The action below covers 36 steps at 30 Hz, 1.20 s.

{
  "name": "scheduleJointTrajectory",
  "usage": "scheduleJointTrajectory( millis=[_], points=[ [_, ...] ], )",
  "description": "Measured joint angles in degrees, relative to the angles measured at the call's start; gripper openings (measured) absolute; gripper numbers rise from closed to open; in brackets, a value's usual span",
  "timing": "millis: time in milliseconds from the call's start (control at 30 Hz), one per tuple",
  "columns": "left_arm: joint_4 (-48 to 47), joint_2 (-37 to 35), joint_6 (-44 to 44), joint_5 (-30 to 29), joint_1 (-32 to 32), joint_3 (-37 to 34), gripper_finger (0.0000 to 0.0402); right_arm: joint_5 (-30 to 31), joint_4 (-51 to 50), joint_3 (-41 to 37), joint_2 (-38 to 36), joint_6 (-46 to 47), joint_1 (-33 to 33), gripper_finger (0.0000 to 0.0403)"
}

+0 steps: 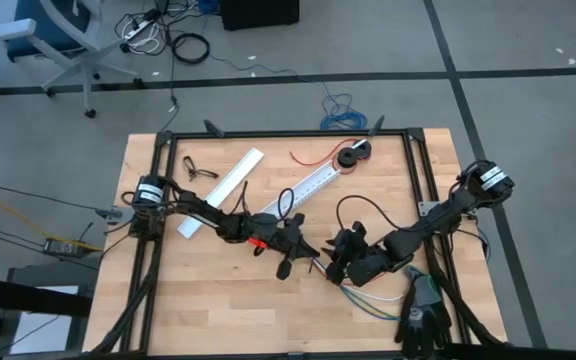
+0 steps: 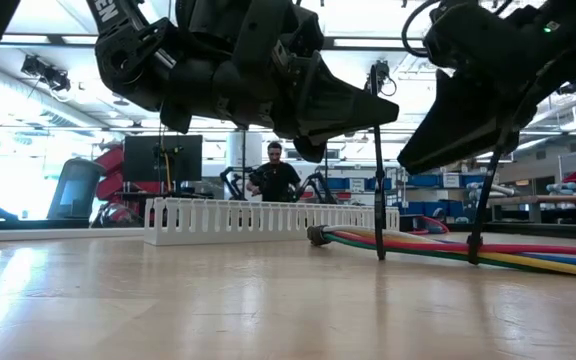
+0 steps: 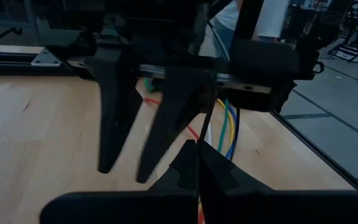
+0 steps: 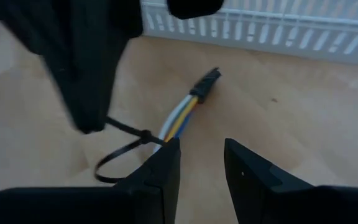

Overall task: Ziptie cables
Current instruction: Wrap the cables together using the black zip tie

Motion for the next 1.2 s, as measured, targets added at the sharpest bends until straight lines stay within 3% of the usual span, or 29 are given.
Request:
scheduleJointTrajectory(
  millis=[433,733,1033,1200],
  points=[
    [0.1,0.0,0.0,0.0,1.2,0.0,0.0001,-0.5,8.2,-1.5,0.0,-11.2,0.7,0.0112],
    [0.3,0.0,0.0,0.0,1.6,0.0,0.0001,-5.8,10.1,-1.5,0.0,-20.7,-0.6,0.0112],
    [0.4,0.0,0.1,-0.4,1.6,0.0,0.0001,-2.6,22.4,-1.4,8.1,-19.5,-1.9,0.0112],
    [-0.1,0.0,0.1,-0.4,1.6,0.0,0.0001,0.4,24.0,-1.2,9.4,-19.5,-1.9,0.0111]
  ],
)
